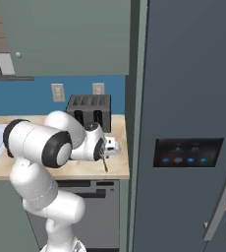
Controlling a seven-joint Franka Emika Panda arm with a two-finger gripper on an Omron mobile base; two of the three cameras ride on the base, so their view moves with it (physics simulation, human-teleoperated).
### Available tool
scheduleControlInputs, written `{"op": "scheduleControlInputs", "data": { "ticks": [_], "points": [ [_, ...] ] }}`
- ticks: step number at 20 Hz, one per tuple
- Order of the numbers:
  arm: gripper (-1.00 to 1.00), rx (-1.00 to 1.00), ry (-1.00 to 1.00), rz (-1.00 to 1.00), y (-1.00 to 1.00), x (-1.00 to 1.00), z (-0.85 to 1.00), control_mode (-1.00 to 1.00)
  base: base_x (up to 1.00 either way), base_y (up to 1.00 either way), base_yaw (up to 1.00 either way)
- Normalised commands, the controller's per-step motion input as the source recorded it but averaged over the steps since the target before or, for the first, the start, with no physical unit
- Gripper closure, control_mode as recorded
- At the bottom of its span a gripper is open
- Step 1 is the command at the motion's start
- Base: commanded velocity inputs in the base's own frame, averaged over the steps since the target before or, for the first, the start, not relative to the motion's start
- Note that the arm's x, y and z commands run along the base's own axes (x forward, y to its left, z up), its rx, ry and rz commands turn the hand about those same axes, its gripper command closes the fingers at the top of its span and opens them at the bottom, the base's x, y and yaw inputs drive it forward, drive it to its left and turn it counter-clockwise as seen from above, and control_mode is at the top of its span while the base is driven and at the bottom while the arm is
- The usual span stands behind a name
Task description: Take the fork and place it on the left side of the plate. Then take the spoon and place it on the right side of the plate. Make sure they're directly next to the plate.
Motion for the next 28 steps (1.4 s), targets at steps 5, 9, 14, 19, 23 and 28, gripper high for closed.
{"op": "scheduleControlInputs", "data": {
  "ticks": [5,9,14,19,23,28],
  "points": [
    [1.0,0.0,-0.15,0.0,0.0,-0.55,0.51,-1.0,0.0,0.0,0.0],
    [1.0,0.01,-0.11,0.0,0.0,-0.68,0.65,-1.0,0.0,0.0,0.0],
    [1.0,0.03,-0.04,0.0,0.0,-0.72,0.7,-1.0,0.0,0.0,0.0],
    [1.0,0.04,0.0,0.0,0.05,-0.73,0.71,-1.0,0.0,0.0,0.0],
    [1.0,0.04,0.0,0.0,0.16,-0.68,0.78,-1.0,0.0,0.0,0.0],
    [1.0,0.04,0.04,0.0,0.28,-0.63,0.69,-1.0,0.0,0.0,0.0]
  ]
}}
